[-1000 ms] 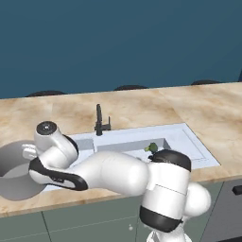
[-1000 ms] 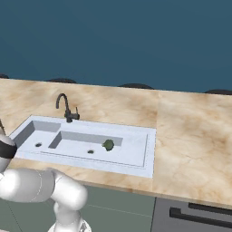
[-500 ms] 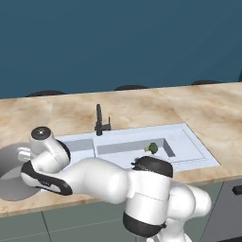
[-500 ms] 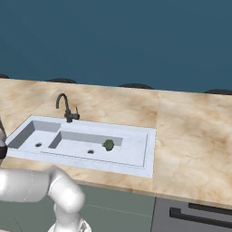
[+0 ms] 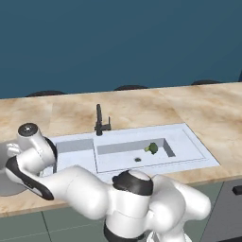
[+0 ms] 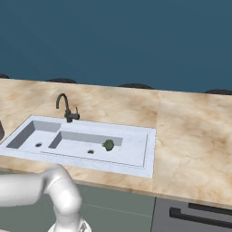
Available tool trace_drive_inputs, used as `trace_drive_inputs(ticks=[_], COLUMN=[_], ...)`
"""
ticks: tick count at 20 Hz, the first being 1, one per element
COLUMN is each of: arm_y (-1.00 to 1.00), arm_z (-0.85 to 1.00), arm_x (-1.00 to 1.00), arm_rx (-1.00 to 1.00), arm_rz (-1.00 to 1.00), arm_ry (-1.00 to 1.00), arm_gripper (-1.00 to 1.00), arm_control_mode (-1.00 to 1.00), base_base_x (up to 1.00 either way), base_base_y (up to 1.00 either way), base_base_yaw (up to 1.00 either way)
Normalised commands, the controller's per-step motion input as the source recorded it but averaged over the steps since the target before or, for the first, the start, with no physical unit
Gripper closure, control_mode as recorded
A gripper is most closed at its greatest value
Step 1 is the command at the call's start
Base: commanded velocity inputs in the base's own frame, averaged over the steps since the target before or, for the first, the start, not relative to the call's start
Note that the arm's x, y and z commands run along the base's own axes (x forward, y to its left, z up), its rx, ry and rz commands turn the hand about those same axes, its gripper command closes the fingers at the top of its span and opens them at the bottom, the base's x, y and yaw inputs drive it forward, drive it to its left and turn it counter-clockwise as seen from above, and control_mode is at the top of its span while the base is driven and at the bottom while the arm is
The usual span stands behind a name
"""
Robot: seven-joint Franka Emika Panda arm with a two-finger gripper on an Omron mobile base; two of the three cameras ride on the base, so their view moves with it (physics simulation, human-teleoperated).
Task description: Dump the broccoli from the pot into the sink. Then turn on the water and wash the broccoli. Then turn off the water and put the broccoli back in the pot.
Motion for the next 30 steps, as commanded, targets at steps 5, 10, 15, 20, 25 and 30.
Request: trace_drive_inputs(ticks=[5,10,15,20,25,30], arm_y=[-0.17,-0.29,-0.34,-0.69,-0.92,-1.00], arm_z=[0.01,0.14,0.48,0.70,0.72,0.54], arm_x=[-0.20,-0.15,0.00,-0.09,-0.26,-0.35], arm_rx=[0.00,0.00,0.00,0.00,0.00,0.00], arm_rz=[0.00,0.00,0.00,0.00,0.00,0.00], arm_ry=[0.00,0.03,0.00,0.00,0.00,0.00], arm_gripper=[-1.00,-1.00,-1.00,-1.00,-1.00,-1.00], arm_control_mode=[-1.00,-1.00,-1.00,-1.00,-1.00,-1.00], base_base_x=[0.00,0.00,0.00,0.00,0.00,0.00], base_base_y=[0.00,0.00,0.00,0.00,0.00,0.00], base_base_yaw=[0.00,0.00,0.00,0.00,0.00,0.00])
